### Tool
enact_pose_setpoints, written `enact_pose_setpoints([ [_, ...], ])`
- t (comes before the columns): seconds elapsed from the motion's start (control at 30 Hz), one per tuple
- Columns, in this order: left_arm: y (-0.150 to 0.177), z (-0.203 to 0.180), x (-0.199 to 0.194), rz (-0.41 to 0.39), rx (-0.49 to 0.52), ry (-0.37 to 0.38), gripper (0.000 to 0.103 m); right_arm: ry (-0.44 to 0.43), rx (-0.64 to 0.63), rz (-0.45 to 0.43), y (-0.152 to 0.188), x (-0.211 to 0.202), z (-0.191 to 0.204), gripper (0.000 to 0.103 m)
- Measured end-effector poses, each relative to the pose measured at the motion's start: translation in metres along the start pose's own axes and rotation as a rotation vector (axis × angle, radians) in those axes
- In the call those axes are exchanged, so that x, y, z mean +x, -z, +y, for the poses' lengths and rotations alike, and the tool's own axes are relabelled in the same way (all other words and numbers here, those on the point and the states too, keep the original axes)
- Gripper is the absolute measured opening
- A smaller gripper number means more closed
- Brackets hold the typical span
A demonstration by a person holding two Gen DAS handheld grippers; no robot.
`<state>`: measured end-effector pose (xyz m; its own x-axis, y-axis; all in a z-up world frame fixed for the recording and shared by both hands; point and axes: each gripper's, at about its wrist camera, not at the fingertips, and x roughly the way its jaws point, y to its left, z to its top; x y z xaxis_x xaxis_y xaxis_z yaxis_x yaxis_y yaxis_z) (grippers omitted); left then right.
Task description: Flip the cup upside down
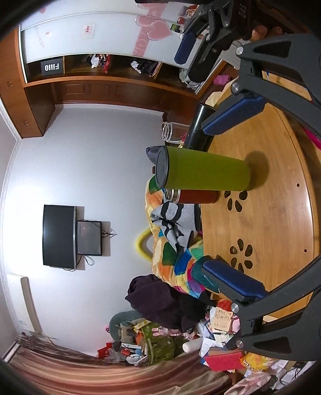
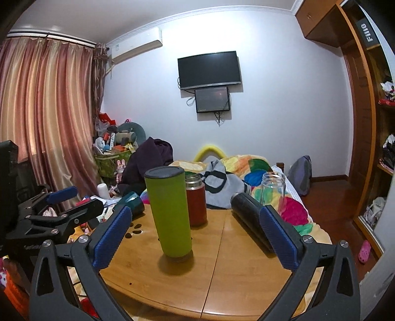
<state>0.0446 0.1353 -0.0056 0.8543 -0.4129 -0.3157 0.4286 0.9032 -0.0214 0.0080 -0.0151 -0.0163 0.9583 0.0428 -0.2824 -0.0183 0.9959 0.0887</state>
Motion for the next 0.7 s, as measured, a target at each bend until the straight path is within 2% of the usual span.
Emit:
enact_pose_setpoints([
  [0.7,0.0059,-0.0021,-0.0019,-0.002,-0.012,-0.024,0.103,0.013,-0.001,0.022,0.0074,-0.0012,0.0010,0.103],
])
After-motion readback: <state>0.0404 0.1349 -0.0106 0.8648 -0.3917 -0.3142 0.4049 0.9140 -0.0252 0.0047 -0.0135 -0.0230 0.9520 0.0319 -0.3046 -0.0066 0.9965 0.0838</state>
